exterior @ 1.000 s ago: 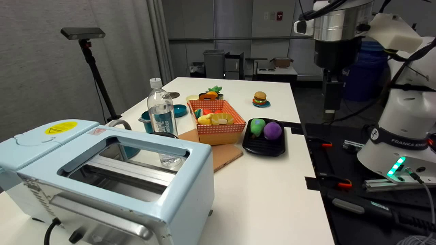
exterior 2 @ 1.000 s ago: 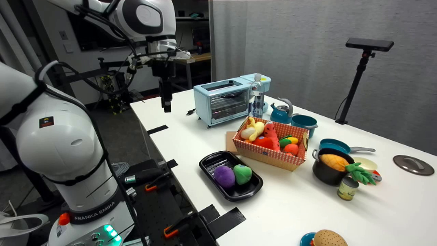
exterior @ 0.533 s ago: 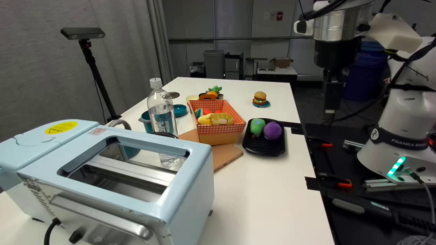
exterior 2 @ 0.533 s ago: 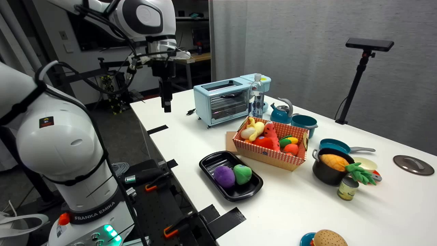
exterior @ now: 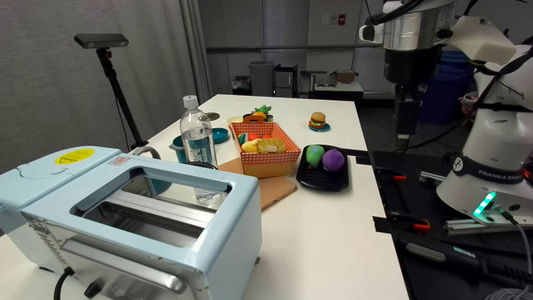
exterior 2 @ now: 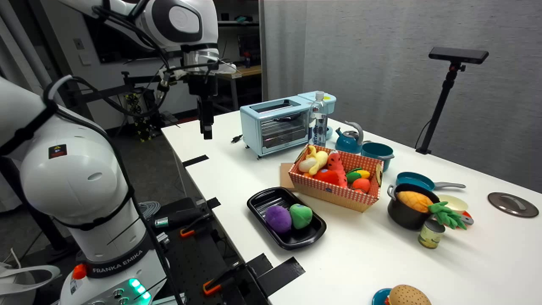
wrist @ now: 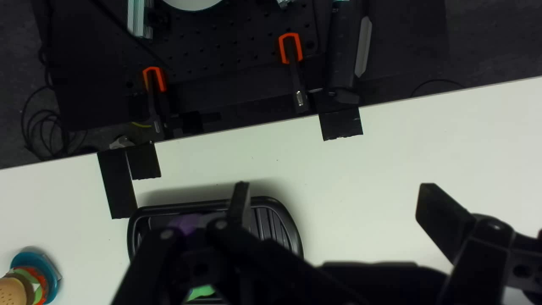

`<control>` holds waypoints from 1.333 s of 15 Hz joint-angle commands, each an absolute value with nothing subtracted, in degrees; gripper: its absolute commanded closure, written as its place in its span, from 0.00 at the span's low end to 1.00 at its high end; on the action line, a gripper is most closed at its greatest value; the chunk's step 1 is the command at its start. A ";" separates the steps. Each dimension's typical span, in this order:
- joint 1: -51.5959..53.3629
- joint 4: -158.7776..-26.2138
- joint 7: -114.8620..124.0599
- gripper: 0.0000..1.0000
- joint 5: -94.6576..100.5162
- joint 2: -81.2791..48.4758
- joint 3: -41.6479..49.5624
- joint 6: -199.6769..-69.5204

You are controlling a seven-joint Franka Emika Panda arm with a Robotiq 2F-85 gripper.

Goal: Put the banana plushy on the tray

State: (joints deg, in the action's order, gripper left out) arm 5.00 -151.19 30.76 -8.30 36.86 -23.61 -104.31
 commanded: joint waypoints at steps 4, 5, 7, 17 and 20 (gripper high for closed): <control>6.26 -150.42 33.16 0.00 -7.55 35.50 -23.31 -103.19; 6.25 -150.08 33.95 0.00 -7.64 34.78 -23.81 -103.32; 6.28 -149.56 35.71 0.00 -7.75 33.32 -24.57 -103.51; 6.70 -148.12 40.14 0.00 -4.67 30.38 -24.36 -105.64; 6.60 -148.96 39.20 0.00 -3.67 30.53 -23.08 -108.20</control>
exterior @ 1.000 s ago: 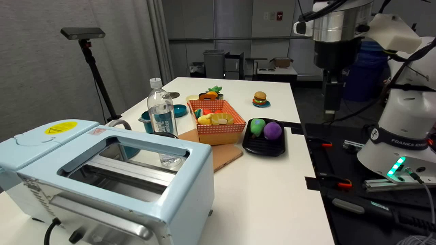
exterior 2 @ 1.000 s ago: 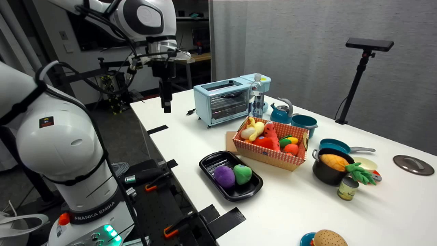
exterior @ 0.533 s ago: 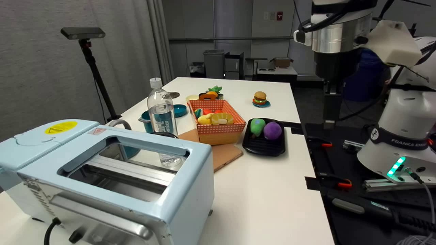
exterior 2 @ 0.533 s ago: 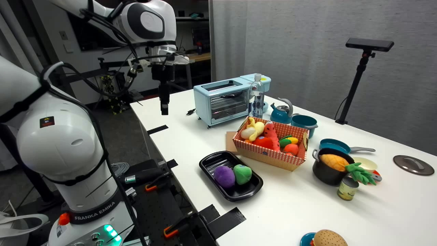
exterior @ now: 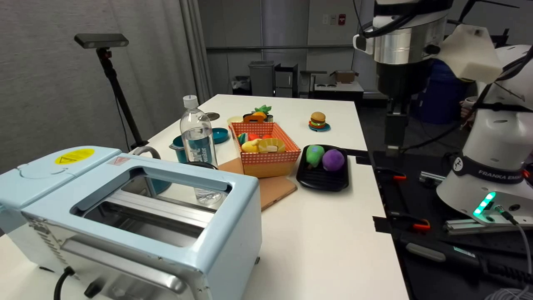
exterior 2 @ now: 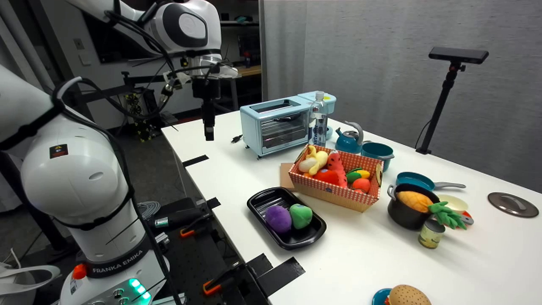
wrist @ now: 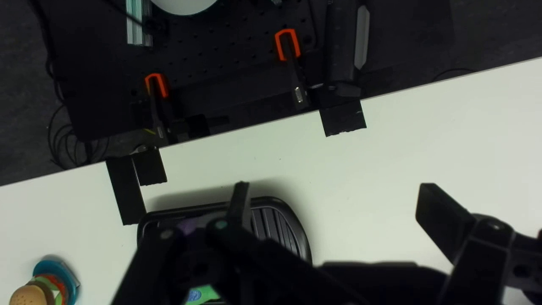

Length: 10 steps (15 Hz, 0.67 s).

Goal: Put the banana plushy on the tray

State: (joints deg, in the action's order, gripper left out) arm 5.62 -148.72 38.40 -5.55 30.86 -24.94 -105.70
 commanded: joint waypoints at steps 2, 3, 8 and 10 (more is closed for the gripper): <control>6.54 -149.75 38.92 0.00 -3.68 31.03 -22.02 -110.23; 6.55 -150.34 38.38 0.00 -3.87 31.38 -21.32 -111.43; 5.92 -152.33 37.73 0.00 -4.32 33.18 -18.06 -114.30; 5.67 -152.91 37.59 0.00 -4.38 33.80 -16.92 -114.81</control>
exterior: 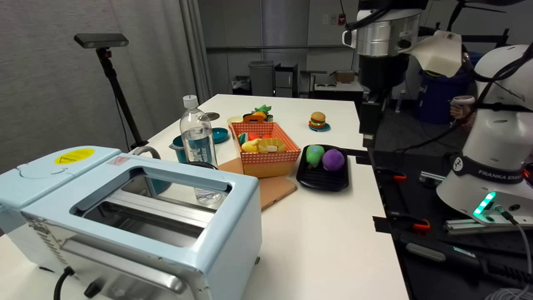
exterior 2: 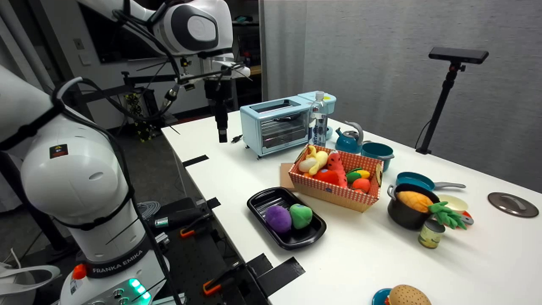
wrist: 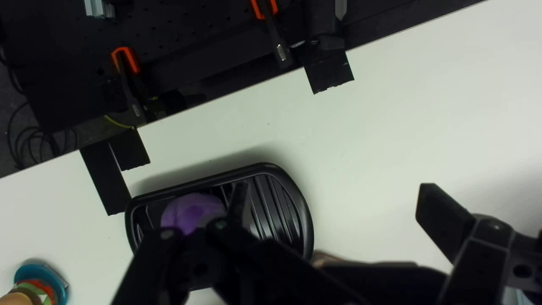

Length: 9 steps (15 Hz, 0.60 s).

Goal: Put the banana plushy on the tray

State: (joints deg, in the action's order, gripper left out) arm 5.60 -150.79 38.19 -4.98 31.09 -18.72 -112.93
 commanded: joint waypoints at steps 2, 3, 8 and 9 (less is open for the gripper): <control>5.42 -153.52 37.37 0.00 -4.47 34.43 -15.83 -115.32; 5.31 -153.79 37.13 0.00 -4.55 34.66 -15.32 -115.51; 3.84 -153.38 34.93 0.00 -3.66 35.30 -13.02 -115.19; 3.46 -153.17 34.50 0.00 -3.62 35.17 -12.65 -115.05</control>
